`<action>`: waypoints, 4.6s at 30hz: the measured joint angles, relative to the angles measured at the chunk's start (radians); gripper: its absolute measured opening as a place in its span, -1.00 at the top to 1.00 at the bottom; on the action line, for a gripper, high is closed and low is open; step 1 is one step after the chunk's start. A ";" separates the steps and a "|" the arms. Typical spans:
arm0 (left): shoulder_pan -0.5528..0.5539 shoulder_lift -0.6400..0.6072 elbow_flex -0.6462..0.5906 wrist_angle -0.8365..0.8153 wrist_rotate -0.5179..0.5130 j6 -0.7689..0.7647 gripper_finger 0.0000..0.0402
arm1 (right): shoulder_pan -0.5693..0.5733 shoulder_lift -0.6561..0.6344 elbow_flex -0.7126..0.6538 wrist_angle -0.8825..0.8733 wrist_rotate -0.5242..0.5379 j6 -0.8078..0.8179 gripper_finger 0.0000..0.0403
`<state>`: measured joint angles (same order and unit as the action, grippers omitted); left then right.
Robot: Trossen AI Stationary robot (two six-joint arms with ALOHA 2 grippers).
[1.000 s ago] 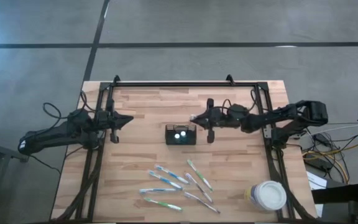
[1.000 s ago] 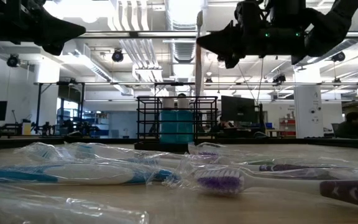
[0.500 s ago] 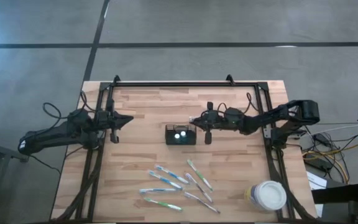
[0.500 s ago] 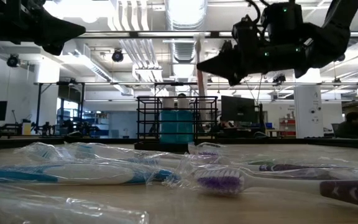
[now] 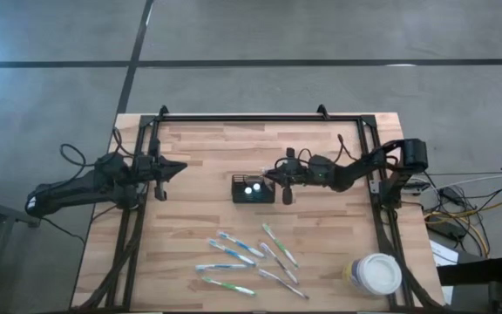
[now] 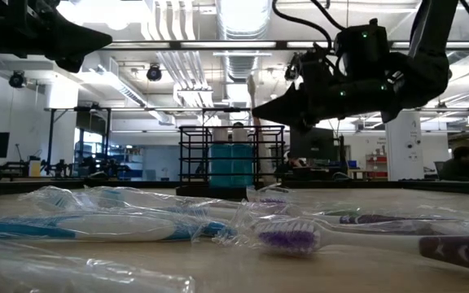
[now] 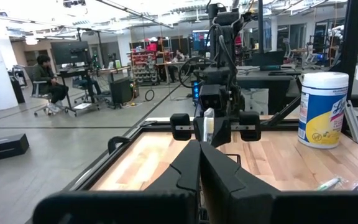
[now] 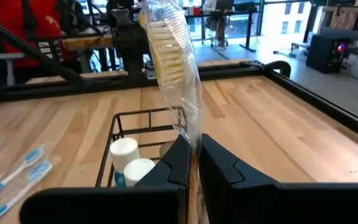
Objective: Pick & Place toothbrushing station
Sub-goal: Put the orange toothbrush into the black mesh organizer, then put the top blue toothbrush into the black mesh organizer
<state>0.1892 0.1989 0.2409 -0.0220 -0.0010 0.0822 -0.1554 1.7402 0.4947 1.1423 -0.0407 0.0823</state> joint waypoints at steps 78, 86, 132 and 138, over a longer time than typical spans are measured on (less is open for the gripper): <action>0.000 0.000 0.000 0.006 0.000 -0.050 0.94 | 0.282 -1.510 -0.199 -1.179 0.330 -0.045 0.96; 0.000 0.003 0.008 0.006 0.000 -0.050 0.94 | 0.282 -1.642 -0.326 -1.136 0.328 -0.041 0.96; -0.452 1.489 0.825 -0.551 0.149 -0.073 0.16 | 0.282 -1.679 -0.369 -1.240 0.344 0.075 0.96; -0.474 1.528 0.829 -0.529 0.138 -0.062 0.16 | 0.281 -1.679 -0.369 -1.239 0.343 0.075 0.96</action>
<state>-0.2848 1.7270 1.0695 -0.5511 0.1368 0.0202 0.1261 0.0608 0.1261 -0.0968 0.3027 0.1577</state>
